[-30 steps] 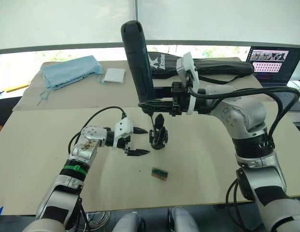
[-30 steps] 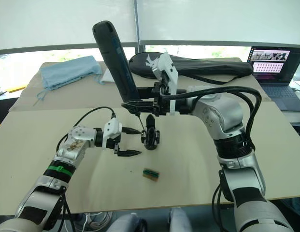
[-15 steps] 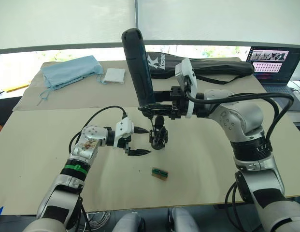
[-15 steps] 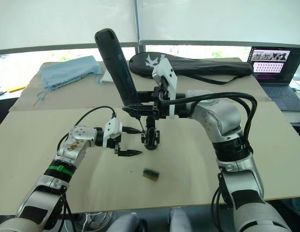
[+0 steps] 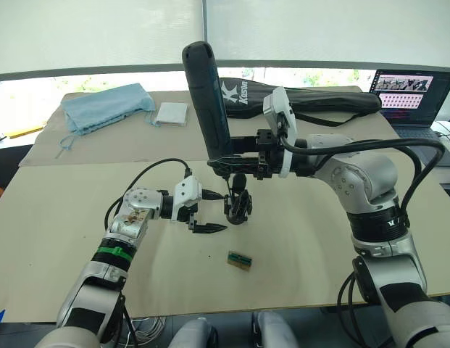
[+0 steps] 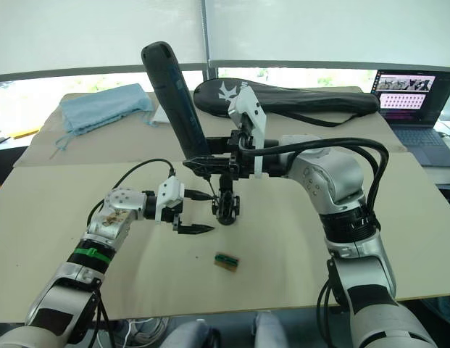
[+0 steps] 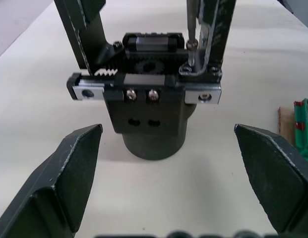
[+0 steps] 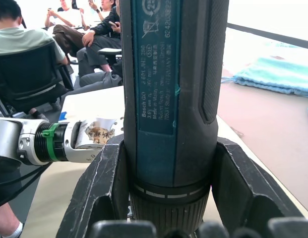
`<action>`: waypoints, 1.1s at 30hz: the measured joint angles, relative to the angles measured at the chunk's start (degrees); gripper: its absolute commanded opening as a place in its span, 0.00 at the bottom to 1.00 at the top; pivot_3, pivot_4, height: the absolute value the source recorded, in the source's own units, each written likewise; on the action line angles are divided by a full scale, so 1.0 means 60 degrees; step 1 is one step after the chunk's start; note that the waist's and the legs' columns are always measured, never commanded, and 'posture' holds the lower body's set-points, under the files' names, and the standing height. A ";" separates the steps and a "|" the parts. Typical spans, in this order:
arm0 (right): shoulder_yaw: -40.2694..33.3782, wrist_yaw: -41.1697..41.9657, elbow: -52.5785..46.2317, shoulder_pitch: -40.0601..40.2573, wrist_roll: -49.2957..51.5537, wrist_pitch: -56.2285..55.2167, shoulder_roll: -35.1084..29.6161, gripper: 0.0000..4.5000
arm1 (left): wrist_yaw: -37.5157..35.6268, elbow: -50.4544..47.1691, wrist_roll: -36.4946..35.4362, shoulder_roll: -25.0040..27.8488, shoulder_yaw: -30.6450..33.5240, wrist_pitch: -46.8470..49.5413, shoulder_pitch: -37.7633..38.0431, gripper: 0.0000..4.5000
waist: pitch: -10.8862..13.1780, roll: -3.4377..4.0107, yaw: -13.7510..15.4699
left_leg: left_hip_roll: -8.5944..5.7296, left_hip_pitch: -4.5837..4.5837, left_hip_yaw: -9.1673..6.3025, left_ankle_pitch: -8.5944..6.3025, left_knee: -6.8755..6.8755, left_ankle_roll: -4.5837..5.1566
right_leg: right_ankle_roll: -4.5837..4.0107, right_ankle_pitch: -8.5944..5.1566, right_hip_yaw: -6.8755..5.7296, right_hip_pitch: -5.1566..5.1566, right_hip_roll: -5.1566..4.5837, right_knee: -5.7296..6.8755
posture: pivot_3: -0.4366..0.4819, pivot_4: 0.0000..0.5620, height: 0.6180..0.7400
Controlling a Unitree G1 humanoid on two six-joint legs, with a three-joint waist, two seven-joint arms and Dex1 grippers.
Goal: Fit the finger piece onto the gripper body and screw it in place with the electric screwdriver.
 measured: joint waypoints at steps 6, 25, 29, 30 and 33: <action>-0.0001 -0.0016 -0.0046 0.0075 -0.0044 -0.0026 0.0042 0.42 | -0.0062 -0.0012 -0.0003 0.0002 0.0000 0.0049 -0.0004 1.00 | 0.0000 0.0000 0.0000 | 0.0000 0.0000 0.0000 0.0000 0.0001 0.0000 | 0.0000 0.0000 -0.0001 0.0000 0.0000 0.0001 | 0.48 0.27 0.97; -0.0001 0.0093 -0.0031 0.0304 -0.0287 -0.0410 0.0110 0.42 | -0.0130 -0.0219 -0.0003 0.0074 0.0000 0.0279 0.0000 1.00 | 0.0000 0.0000 0.0001 | 0.0000 0.0000 -0.0001 0.0000 0.0001 0.0000 | 0.0000 0.0000 -0.0002 0.0000 0.0002 0.0001 | 0.48 0.27 0.97; -0.0001 0.0109 -0.0031 0.0304 -0.0324 -0.0415 0.0110 0.42 | -0.0134 -0.0219 -0.0005 0.0075 0.0000 0.0356 0.0000 1.00 | 0.0000 0.0000 0.0004 | 0.0000 0.0000 -0.0001 0.0000 0.0001 0.0000 | 0.0000 0.0000 -0.0002 0.0001 0.0002 0.0001 | 0.48 0.27 0.97; -0.0001 0.0111 -0.0031 0.0304 -0.0333 -0.0419 0.0110 0.42 | -0.0142 -0.0219 -0.0005 0.0075 0.0000 0.0389 0.0000 1.00 | 0.0000 0.0000 0.0004 | 0.0000 0.0000 -0.0001 0.0000 0.0001 0.0000 | 0.0000 0.0000 -0.0002 0.0001 0.0001 0.0001 | 0.48 0.27 0.97; -0.0001 0.0119 -0.0031 0.0304 -0.0355 -0.0431 0.0110 0.42 | -0.0144 -0.0219 -0.0004 0.0077 0.0000 0.0394 0.0000 1.00 | 0.0000 0.0000 0.0003 | 0.0000 0.0000 -0.0001 0.0000 0.0001 0.0000 | 0.0000 0.0000 -0.0003 0.0001 0.0001 0.0001 | 0.48 0.27 0.97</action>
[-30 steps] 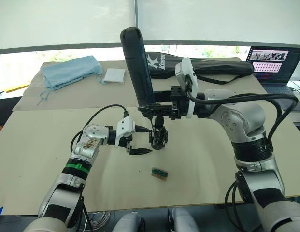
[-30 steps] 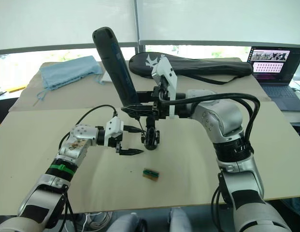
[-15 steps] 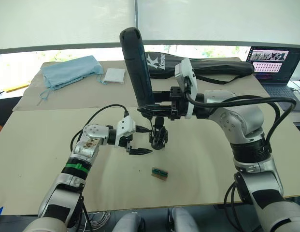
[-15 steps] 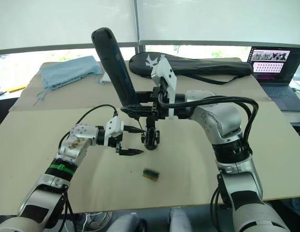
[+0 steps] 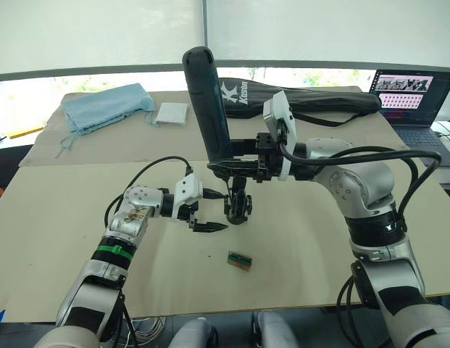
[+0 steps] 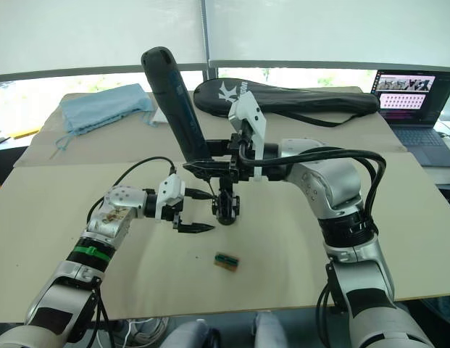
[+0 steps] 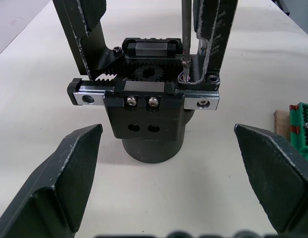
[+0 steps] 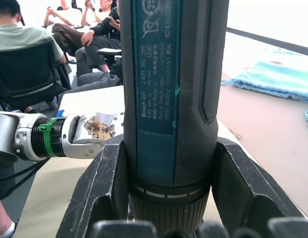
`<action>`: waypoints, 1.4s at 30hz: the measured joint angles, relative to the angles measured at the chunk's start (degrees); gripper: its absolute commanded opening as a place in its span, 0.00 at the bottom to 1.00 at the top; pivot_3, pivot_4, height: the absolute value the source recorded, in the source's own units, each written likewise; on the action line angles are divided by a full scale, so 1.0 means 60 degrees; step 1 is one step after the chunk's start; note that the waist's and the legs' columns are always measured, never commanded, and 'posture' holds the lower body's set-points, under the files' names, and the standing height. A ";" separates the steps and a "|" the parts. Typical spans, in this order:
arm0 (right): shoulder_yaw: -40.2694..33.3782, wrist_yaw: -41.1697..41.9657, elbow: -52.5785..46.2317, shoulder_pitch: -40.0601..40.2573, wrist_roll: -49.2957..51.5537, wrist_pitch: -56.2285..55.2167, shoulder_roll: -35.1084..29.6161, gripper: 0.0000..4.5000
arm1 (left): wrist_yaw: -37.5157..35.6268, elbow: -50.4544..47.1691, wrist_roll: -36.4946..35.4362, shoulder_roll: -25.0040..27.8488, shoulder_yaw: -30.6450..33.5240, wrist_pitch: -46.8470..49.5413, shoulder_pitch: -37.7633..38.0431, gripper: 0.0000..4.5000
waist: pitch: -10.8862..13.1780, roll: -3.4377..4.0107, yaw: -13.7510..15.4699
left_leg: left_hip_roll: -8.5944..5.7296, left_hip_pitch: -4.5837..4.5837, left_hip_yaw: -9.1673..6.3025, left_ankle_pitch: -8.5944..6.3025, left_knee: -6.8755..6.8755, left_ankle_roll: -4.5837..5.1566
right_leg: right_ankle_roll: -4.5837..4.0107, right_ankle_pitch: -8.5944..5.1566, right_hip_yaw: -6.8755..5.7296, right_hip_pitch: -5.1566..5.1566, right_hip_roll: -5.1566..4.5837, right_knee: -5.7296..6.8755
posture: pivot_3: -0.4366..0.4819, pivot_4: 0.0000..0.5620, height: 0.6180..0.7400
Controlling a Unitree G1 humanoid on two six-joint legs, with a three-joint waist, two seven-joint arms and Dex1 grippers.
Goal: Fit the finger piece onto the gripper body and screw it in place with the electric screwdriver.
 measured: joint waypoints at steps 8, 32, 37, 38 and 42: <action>-0.0001 0.0109 0.0000 -0.0001 -0.0009 -0.0009 -0.0012 0.42 | 0.0014 0.0002 0.0014 0.0001 0.0000 -0.0066 0.0000 1.00 | 0.0000 0.0000 0.0000 | 0.0000 0.0000 0.0000 0.0000 0.0000 0.0000 | 0.0000 0.0000 0.0000 0.0000 0.0000 0.0000 | 0.48 0.27 0.97; -0.0002 0.0224 0.0004 0.0001 -0.0185 -0.0116 -0.0070 0.42 | 0.0001 0.0030 0.0221 0.0001 0.0000 -0.0208 0.0000 1.00 | 0.0000 0.0000 0.0001 | 0.0000 0.0000 0.0000 0.0000 0.0001 0.0000 | 0.0000 0.0000 0.0000 0.0000 0.0000 0.0000 | 0.48 0.27 0.97; -0.0002 0.0218 0.0003 0.0035 -0.0186 -0.0119 -0.0071 0.42 | 0.0039 0.0053 0.0288 -0.0051 0.0000 -0.0209 0.0000 1.00 | 0.0000 0.0000 0.0002 | 0.0000 0.0000 -0.0001 0.0000 0.0001 0.0000 | 0.0000 0.0000 -0.0001 0.0000 0.0000 0.0001 | 0.48 0.27 0.97; -0.0002 0.0215 0.0004 0.0080 -0.0189 -0.0119 -0.0071 0.42 | 0.0048 0.0061 0.0290 -0.0073 -0.0001 -0.0208 0.0000 1.00 | 0.0000 0.0000 0.0003 | 0.0000 0.0000 -0.0001 0.0000 0.0001 0.0000 | 0.0000 0.0000 -0.0001 0.0001 0.0000 0.0001 | 0.48 0.27 0.97; -0.0007 0.0209 -0.0014 0.0259 -0.0195 -0.0356 -0.0065 0.42 | 0.0165 0.0275 0.0324 -0.0180 -0.0006 -0.0221 -0.0004 1.00 | 0.0000 0.0000 0.0010 | 0.0000 0.0001 -0.0003 0.0000 0.0001 0.0000 | 0.0000 0.0000 -0.0004 0.0003 0.0000 0.0000 | 0.48 0.27 0.97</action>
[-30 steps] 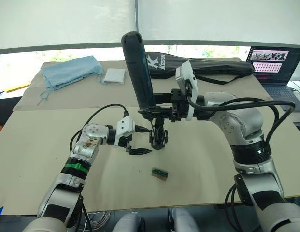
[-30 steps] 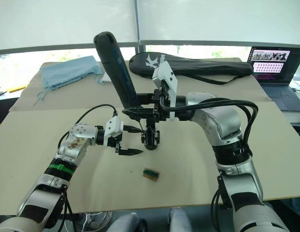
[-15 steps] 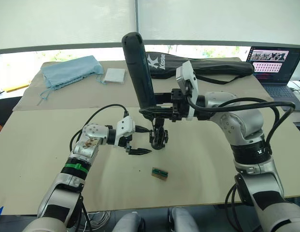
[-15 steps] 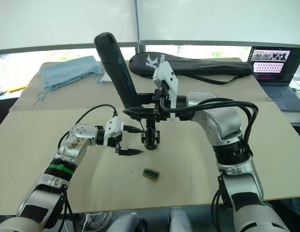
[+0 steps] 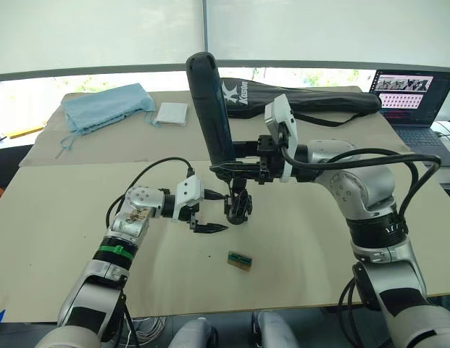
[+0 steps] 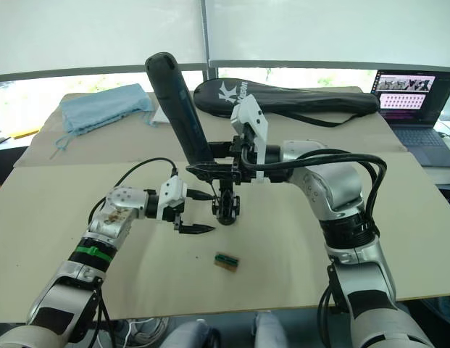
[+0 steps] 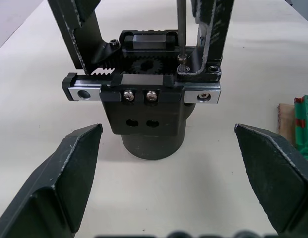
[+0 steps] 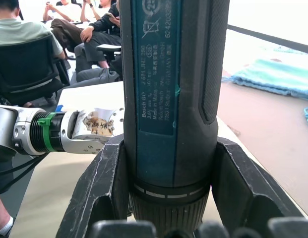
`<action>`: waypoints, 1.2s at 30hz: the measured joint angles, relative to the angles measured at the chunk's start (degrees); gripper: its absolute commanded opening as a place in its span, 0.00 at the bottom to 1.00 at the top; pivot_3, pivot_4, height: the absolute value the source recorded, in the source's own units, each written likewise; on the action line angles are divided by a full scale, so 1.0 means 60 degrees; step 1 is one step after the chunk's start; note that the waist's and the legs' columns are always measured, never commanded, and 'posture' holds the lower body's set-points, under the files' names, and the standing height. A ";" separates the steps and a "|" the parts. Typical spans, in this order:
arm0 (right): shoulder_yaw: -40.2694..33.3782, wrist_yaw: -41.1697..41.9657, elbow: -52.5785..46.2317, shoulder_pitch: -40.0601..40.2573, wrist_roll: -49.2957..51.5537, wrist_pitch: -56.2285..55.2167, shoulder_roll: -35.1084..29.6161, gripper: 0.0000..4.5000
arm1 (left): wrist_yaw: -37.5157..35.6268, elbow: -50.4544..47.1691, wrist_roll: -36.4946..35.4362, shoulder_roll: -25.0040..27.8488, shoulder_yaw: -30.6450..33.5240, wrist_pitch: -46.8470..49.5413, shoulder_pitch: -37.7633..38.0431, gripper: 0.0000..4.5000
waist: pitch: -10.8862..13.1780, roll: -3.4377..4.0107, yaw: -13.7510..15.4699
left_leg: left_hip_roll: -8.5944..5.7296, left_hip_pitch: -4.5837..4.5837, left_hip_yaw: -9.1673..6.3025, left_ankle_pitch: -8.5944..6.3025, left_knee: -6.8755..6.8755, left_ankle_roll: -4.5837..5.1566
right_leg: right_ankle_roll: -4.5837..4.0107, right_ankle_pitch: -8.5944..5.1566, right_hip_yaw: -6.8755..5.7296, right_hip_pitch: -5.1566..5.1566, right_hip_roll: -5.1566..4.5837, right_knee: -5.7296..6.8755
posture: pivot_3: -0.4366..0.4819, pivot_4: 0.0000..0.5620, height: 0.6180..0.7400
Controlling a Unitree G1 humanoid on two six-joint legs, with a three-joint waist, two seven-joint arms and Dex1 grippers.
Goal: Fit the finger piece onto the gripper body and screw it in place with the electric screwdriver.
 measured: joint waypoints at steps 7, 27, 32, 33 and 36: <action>-0.0008 0.0267 -0.0180 0.0559 -0.0151 -0.1012 0.0018 0.42 | 0.0394 0.0832 0.0344 -0.0508 -0.0100 -0.0367 -0.0231 1.00 | 0.0000 0.0000 0.0019 | -0.0005 0.0000 -0.0004 0.0000 0.0018 0.0000 | 0.0001 0.0000 -0.0006 0.0009 0.0000 -0.0002 | 0.48 0.27 0.97; 0.0069 0.1601 0.0584 0.0960 -0.0400 -0.2589 -0.0276 0.42 | 0.0715 0.4002 0.0747 -0.1628 -0.0178 -0.2083 -0.1438 0.51 | -0.0025 -0.0023 0.0079 | 0.0001 0.0034 -0.0007 -0.0002 0.0066 0.0004 | 0.0001 0.0001 0.0010 0.0045 -0.0011 -0.0002 | 0.48 0.27 0.97; 0.0092 0.1812 0.1314 0.0625 -0.0401 -0.2591 -0.0266 0.42 | 0.0716 0.4248 0.0791 -0.1664 -0.0178 -0.2148 -0.1511 0.51 | -0.0091 -0.0052 0.0080 | 0.0012 0.0038 -0.0007 -0.0004 0.0068 0.0005 | 0.0001 0.0001 0.0024 0.0048 -0.0028 0.0003 | 0.48 0.27 0.97; 0.0093 0.1828 0.1455 0.0562 -0.0400 -0.2581 -0.0248 0.42 | 0.0716 0.4272 0.0795 -0.1666 -0.0178 -0.2164 -0.1512 0.51 | -0.0101 -0.0061 0.0080 | 0.0013 0.0038 -0.0007 -0.0004 0.0068 0.0004 | 0.0001 0.0001 0.0030 0.0047 -0.0033 0.0003 | 0.48 0.27 0.97; 0.0091 0.1703 0.1691 0.0491 -0.0400 -0.2467 -0.0110 0.42 | 0.0721 0.4285 0.0819 -0.1666 -0.0180 -0.2174 -0.1506 0.51 | -0.0141 -0.0080 0.0077 | 0.0016 0.0037 -0.0008 -0.0005 0.0064 0.0003 | 0.0001 0.0001 0.0065 0.0042 -0.0039 0.0002 | 0.48 0.27 0.97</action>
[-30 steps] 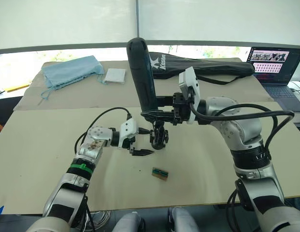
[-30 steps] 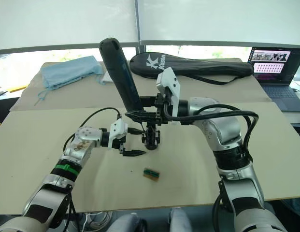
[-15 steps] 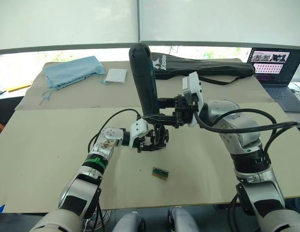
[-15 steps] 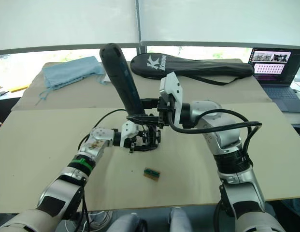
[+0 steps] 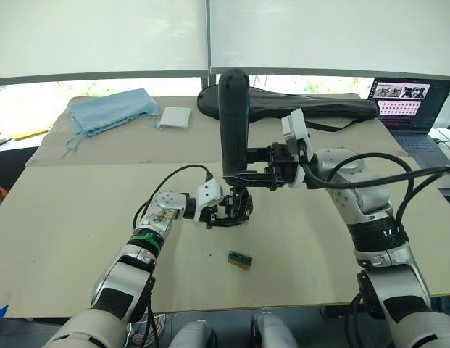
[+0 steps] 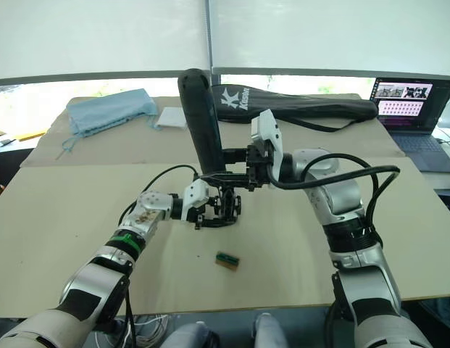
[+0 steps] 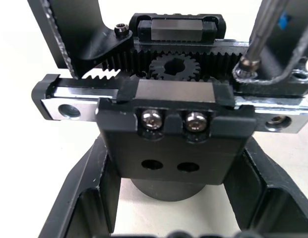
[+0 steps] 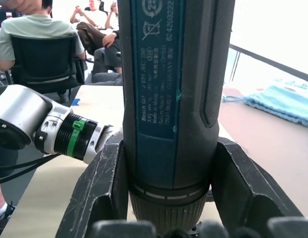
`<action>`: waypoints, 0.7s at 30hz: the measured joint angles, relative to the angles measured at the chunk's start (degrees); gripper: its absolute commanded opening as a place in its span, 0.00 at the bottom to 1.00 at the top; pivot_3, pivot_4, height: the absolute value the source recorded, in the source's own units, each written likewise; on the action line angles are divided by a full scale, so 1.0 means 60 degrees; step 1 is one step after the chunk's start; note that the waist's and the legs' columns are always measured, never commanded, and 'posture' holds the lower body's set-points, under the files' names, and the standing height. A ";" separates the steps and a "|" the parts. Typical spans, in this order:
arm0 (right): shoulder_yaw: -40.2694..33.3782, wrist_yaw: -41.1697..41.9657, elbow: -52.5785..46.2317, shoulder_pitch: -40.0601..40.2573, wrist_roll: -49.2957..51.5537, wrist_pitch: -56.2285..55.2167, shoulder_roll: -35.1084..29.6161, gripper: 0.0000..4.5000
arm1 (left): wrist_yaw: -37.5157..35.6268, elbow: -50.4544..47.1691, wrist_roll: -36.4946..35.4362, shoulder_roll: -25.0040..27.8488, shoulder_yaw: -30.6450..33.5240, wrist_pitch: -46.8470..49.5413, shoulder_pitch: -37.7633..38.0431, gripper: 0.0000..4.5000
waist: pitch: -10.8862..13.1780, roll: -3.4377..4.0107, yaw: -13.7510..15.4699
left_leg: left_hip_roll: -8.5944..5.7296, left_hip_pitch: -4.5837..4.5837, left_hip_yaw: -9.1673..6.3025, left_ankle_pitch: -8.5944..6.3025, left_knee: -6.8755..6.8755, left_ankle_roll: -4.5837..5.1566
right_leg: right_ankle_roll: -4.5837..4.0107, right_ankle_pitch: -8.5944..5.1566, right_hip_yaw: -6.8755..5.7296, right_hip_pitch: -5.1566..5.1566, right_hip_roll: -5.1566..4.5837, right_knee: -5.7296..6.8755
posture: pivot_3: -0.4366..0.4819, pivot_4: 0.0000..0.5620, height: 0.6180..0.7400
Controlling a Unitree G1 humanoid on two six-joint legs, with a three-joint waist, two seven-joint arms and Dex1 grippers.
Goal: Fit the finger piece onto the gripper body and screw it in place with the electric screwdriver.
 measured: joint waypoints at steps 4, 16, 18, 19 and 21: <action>0.0020 -0.0044 0.0014 0.0080 -0.0001 0.0051 0.0053 0.42 | 0.0020 -0.0005 0.0012 -0.0001 0.0000 0.0000 0.0041 0.51 | -0.0042 0.0000 -0.0004 | 0.0000 0.0000 0.0001 0.0000 -0.0009 0.0000 | 0.0000 0.0000 0.0015 -0.0002 0.0001 -0.0005 | 0.48 0.27 0.97; 0.0203 0.0079 0.0023 0.0150 -0.0121 -0.0331 0.0062 0.42 | 0.0099 -0.0212 0.0019 0.0016 0.0027 0.0058 0.0198 0.51 | -0.0070 -0.0002 -0.0011 | 0.0002 0.0001 0.0001 -0.0001 -0.0020 0.0000 | 0.0000 0.0000 0.0025 -0.0004 0.0000 -0.0010 | 0.48 0.27 0.97; 0.0215 0.0111 0.0022 0.0200 -0.0128 -0.0524 0.0066 0.42 | 0.0129 -0.0274 0.0018 0.0023 0.0027 0.0096 0.0230 0.51 | -0.0070 -0.0002 -0.0012 | 0.0002 0.0002 0.0001 -0.0001 -0.0020 0.0000 | 0.0000 0.0000 0.0026 -0.0003 0.0001 -0.0012 | 0.48 0.27 0.97; 0.0215 0.0128 0.0022 0.0225 -0.0128 -0.0563 0.0068 0.42 | 0.0142 -0.0292 0.0019 0.0030 0.0027 0.0103 0.0240 0.51 | -0.0071 -0.0002 -0.0014 | 0.0002 0.0002 0.0002 -0.0001 -0.0020 0.0000 | 0.0000 0.0000 0.0027 -0.0003 0.0001 -0.0012 | 0.48 0.27 0.97; 0.0216 0.0134 0.0023 0.0165 -0.0128 -0.0635 0.0072 0.42 | 0.0157 -0.0363 0.0018 0.0054 0.0028 0.0122 0.0281 0.51 | -0.0071 -0.0001 -0.0026 | 0.0003 0.0002 0.0002 -0.0001 -0.0022 0.0000 | 0.0000 0.0000 0.0027 -0.0003 0.0001 -0.0011 | 0.48 0.27 0.97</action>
